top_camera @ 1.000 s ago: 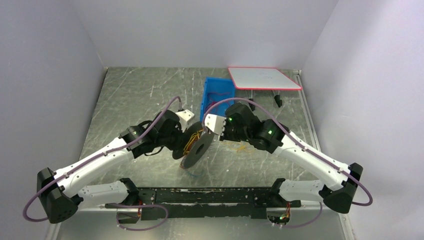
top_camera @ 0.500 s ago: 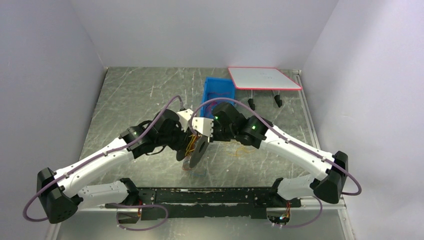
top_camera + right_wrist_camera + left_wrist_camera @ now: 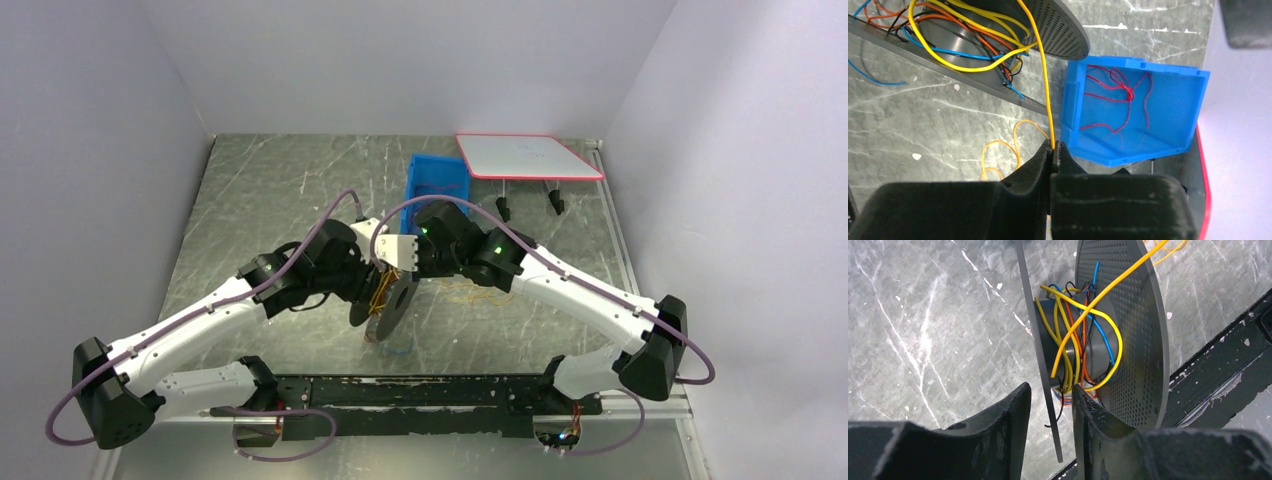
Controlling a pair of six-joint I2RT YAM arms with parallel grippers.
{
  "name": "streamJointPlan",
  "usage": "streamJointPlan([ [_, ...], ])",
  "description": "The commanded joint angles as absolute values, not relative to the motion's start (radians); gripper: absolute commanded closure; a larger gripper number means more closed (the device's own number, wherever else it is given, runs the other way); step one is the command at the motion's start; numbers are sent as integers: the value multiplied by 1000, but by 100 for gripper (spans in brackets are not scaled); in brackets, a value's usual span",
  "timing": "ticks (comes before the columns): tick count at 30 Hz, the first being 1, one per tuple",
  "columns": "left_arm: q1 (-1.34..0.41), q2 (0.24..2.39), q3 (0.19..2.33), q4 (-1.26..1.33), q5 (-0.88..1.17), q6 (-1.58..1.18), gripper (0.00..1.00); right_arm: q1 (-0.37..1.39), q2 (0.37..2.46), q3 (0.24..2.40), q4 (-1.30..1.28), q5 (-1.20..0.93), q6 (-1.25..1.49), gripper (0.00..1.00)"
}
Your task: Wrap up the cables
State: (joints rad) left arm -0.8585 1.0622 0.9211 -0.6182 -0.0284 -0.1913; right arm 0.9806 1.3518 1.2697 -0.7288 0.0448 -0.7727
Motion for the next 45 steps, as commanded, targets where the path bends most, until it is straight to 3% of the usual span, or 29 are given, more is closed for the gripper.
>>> streamJointPlan([
  [1, -875, 1045, 920, -559, 48, -150, 58, 1003, 1391, 1291, -708, 51, -842, 100],
  [19, -873, 1061, 909, -549, 70, -153, 49, 1041, 1410, 1203, -613, -103, -978, 100],
  [35, -869, 1097, 905, -557, 54, -160, 55, 1058, 1340, 1137, -486, -211, -970, 100],
  [42, -864, 1103, 907, -557, 64, -156, 70, 1058, 1347, 1146, -502, -196, -962, 100],
  [45, -862, 1104, 907, -556, 73, -154, 82, 1061, 1352, 1142, -494, -194, -957, 100],
])
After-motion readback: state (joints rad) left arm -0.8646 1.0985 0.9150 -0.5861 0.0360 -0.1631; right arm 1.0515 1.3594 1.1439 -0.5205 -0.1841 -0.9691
